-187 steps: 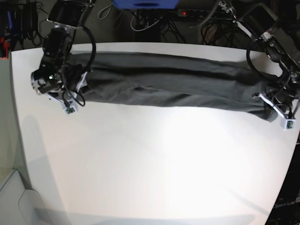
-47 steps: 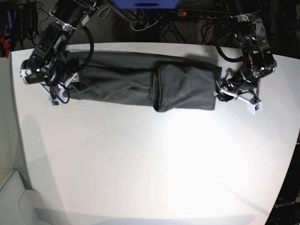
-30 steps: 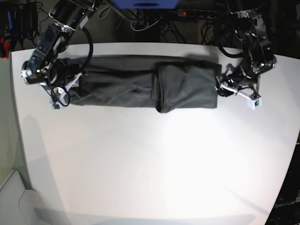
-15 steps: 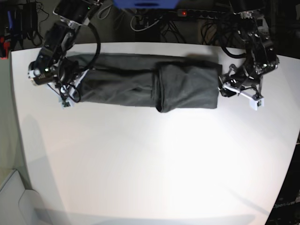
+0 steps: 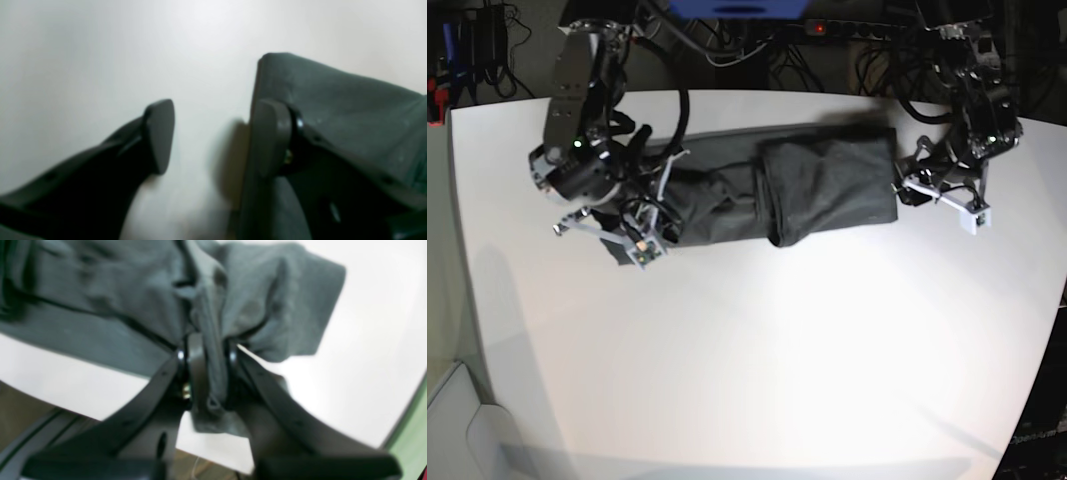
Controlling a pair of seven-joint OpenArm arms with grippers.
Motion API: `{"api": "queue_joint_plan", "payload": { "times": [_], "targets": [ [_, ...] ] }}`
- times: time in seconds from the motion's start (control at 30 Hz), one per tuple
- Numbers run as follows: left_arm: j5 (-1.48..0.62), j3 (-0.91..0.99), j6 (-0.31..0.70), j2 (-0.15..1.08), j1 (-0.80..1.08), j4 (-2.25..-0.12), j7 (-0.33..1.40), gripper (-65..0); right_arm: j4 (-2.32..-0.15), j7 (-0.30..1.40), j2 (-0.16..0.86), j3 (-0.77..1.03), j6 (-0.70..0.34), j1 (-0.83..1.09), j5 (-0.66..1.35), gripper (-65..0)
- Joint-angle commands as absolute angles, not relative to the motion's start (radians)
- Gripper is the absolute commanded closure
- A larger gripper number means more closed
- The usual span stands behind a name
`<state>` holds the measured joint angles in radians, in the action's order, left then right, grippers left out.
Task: Layout the t-shirt on the table in an organized manner, then fold the t-shirt properly
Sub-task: 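Lift the strip's end with the right gripper and fold it toward the left gripper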
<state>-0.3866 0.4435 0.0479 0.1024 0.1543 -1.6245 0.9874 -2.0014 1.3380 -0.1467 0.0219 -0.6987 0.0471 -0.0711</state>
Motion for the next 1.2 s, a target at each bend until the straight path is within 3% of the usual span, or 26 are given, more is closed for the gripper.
{"api": "queue_joint_plan", "payload": {
  "times": [0.0,0.17,0.23,0.33,0.47,0.77,1.17],
  "targets": [
    [-0.397,0.446,0.047,0.111,0.145,-1.639,0.978,-37.4,-2.022,1.322,-0.15,-0.002,-0.698,0.035,-0.061,0.0],
    [-0.426,0.447,0.048,0.111,0.171,-1.725,0.978,-36.7,-2.018,1.317,-0.154,-0.021,-0.698,0.033,-0.062,0.0],
    [-0.447,0.447,0.048,0.111,0.173,-1.765,0.978,-33.0,-2.017,1.316,-0.154,-0.021,-0.698,0.03,-0.062,0.0],
    [-0.479,0.447,0.045,0.111,0.188,-1.817,0.98,-21.9,-2.017,1.317,-0.154,-0.021,-0.698,0.027,-0.062,0.0],
    [-0.522,0.496,0.041,0.105,0.214,-1.87,0.98,-0.4,-2.017,1.314,-0.154,-0.021,-0.698,0.03,-0.064,0.0],
    [-0.519,0.704,0.045,0.111,0.263,-1.811,0.98,-0.2,-2.017,1.317,-0.151,-0.021,-0.698,0.025,-0.067,0.0],
    [-0.503,0.638,0.042,0.133,0.202,-1.667,1.027,-0.2,-2.017,1.32,-0.154,-0.022,-0.698,0.035,-0.064,0.0]
  ]
}}
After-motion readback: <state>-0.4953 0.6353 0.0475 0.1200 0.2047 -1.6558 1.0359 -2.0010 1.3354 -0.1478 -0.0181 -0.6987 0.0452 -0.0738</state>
